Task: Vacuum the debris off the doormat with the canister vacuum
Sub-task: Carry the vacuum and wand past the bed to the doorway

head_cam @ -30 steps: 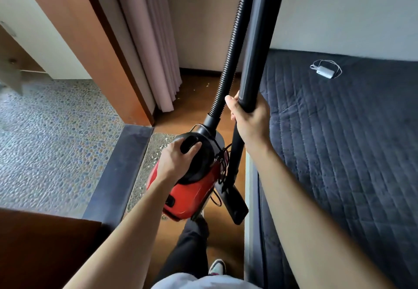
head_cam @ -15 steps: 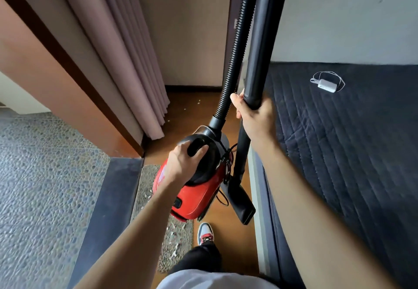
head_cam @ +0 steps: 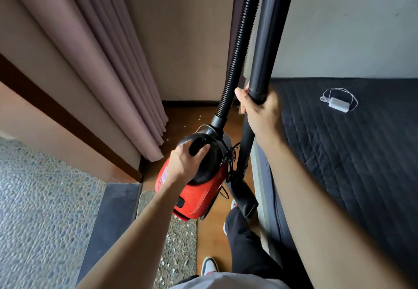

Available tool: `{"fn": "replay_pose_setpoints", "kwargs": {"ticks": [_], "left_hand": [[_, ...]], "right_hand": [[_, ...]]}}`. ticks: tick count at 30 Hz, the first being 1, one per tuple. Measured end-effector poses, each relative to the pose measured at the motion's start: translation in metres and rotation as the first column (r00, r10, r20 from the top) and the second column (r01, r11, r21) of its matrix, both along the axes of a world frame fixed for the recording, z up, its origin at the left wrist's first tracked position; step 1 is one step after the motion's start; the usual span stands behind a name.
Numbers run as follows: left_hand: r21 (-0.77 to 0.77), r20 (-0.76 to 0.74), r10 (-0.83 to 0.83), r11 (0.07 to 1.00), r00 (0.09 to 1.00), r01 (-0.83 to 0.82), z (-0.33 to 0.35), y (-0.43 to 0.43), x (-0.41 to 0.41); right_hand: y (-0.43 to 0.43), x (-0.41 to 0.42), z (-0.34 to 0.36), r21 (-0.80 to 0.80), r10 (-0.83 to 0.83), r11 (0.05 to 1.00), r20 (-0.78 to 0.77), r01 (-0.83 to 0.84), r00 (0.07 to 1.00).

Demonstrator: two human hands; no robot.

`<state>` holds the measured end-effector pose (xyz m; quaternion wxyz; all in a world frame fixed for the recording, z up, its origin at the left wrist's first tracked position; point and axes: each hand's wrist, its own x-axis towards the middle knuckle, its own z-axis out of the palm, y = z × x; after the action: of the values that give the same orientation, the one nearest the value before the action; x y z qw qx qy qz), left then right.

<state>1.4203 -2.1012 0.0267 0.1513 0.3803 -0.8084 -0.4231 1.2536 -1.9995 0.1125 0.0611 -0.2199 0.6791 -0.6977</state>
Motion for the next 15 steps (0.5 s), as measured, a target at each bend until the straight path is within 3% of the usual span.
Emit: {"fn": "replay_pose_setpoints", "kwargs": {"ticks": [15], "left_hand": [[-0.001,0.019,0.123,0.992,0.992,-0.123,-0.008,-0.122,-0.224]], "right_hand": [[-0.14,-0.243,-0.014,-0.017,0.162,0.986,-0.032,-0.163,0.986]]}}
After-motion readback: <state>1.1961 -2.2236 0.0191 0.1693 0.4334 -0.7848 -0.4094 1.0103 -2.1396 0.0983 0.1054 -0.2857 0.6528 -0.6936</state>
